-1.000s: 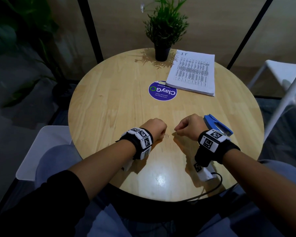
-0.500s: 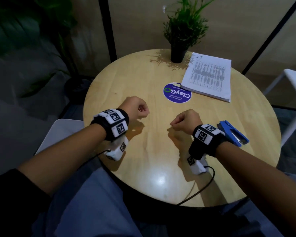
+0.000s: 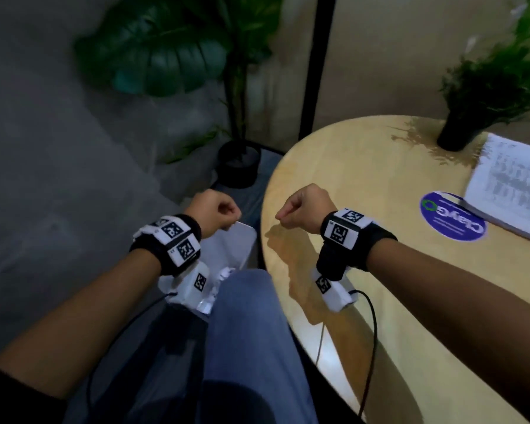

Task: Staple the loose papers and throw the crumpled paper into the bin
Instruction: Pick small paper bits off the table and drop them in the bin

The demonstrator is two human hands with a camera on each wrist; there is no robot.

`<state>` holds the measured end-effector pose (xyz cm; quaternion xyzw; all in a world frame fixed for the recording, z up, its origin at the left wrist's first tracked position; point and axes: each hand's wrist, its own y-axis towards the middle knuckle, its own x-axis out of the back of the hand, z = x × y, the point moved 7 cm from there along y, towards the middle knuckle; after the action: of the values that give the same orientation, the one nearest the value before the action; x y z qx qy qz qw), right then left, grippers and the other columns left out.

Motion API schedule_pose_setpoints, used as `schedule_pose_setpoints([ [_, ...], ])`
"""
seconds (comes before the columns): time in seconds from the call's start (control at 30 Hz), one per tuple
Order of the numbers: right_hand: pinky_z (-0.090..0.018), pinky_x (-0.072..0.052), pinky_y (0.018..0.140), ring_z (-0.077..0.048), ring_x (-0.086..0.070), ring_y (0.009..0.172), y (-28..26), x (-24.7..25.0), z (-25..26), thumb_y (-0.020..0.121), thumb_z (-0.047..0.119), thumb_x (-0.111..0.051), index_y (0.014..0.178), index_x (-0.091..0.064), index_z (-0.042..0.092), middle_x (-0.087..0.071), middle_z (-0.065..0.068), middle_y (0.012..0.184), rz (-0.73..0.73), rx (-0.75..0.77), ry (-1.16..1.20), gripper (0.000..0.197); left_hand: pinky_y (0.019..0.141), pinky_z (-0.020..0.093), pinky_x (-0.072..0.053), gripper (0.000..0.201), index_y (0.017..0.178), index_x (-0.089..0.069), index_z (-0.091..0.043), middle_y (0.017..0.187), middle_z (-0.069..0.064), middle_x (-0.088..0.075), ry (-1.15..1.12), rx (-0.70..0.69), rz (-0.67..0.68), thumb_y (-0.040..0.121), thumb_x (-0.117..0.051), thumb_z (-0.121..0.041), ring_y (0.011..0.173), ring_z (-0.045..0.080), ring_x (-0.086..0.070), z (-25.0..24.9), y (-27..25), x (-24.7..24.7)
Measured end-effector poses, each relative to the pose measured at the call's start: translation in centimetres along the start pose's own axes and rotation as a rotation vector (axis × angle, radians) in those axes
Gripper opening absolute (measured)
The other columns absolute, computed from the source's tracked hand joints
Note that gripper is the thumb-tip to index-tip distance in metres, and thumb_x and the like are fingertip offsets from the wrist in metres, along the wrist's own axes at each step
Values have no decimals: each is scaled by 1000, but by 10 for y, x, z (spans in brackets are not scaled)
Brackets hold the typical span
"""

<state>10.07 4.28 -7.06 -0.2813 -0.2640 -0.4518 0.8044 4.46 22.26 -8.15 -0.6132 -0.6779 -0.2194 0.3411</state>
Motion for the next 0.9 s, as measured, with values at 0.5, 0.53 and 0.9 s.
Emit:
schedule_pose_setpoints([
  [0.5,-22,-56,75,-12,-64,65,80,-115,78,79,5,-70,89,-75,7,-71,-6,81,391,207,-290,11,62,27,-52,24,62,-63,-19,59,-2,-64,9,221,67,81,-59,-5,50,15,-59,117,10,-5],
  [0.53,-23,-56,76,-11,-63,65,81,-116,79,78,5,-71,88,-76,9,-71,-5,81,392,221,-324,12,62,26,-50,22,64,-64,-17,57,-4,-61,10,227,74,82,-60,-5,48,14,-58,120,11,-7],
  [0.9,-27,-60,73,-17,-69,65,83,-129,69,78,-2,-68,85,-75,6,-70,-7,72,474,179,-347,13,49,22,-46,26,60,-58,-14,53,1,-62,70,314,136,83,-69,-19,41,15,-53,132,10,-17],
])
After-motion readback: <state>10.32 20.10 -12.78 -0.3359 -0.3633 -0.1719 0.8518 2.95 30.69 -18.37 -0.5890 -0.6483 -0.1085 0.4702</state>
